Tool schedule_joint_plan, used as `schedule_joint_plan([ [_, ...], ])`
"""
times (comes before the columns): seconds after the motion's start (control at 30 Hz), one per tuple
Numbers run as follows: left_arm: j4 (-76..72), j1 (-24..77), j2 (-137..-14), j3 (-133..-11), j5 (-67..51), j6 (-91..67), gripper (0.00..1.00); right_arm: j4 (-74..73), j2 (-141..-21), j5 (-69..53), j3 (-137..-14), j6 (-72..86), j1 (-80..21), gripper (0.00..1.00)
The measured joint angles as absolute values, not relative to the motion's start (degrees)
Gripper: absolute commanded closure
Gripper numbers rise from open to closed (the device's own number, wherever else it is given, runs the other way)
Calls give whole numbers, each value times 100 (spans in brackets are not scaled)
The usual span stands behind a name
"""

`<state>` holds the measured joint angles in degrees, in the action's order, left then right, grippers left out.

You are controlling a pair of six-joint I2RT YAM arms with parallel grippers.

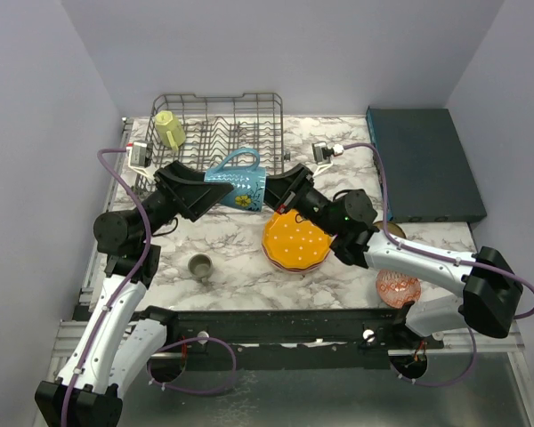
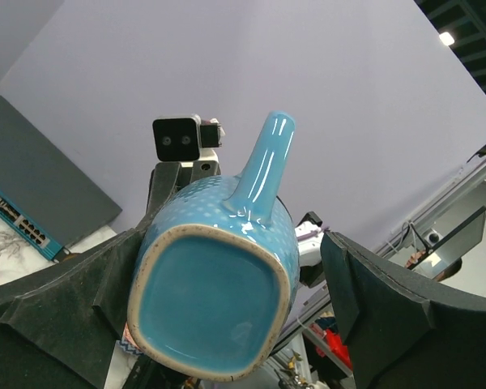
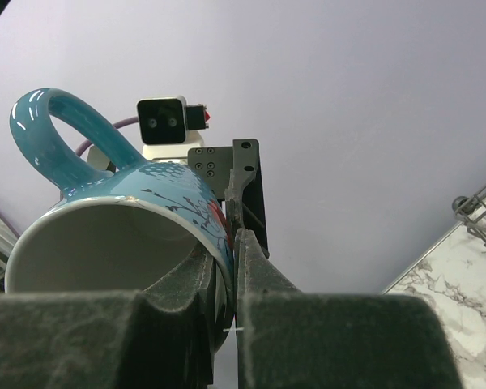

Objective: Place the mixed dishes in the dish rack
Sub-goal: Turn the cup upside down in the dish rack.

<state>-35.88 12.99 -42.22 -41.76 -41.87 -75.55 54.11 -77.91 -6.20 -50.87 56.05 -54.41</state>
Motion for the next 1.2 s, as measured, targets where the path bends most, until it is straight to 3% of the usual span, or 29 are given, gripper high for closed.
schedule_joint_plan([
  [0.17, -3590, 1299, -4230, -4176, -4134, -7533, 3, 5325, -7791, -556, -5148, 5542, -5443, 99],
  [0.3, -3588, 1299, -4233, -4176, -4130, -7498, 14, 5306, -7789, -517, -5148, 5540, -5443, 100],
  [0.7, -3573, 1317, -4239, -4163, -4088, -7428, 87, 5273, -7752, -462, -5148, 5498, -5446, 99],
  [0.8, -3577, 1321, -4244, -4163, -4088, -7426, 100, 5249, -7734, -456, -5148, 5494, -5452, 87],
  [1.1, -3548, 1343, -4270, -4163, -4097, -7406, 100, 5162, -7496, -261, -5041, 5417, -5470, 67],
  [1.2, -3544, 1354, -4292, -4163, -4097, -7395, 100, 5124, -7308, -104, -4934, 5378, -5468, 65],
])
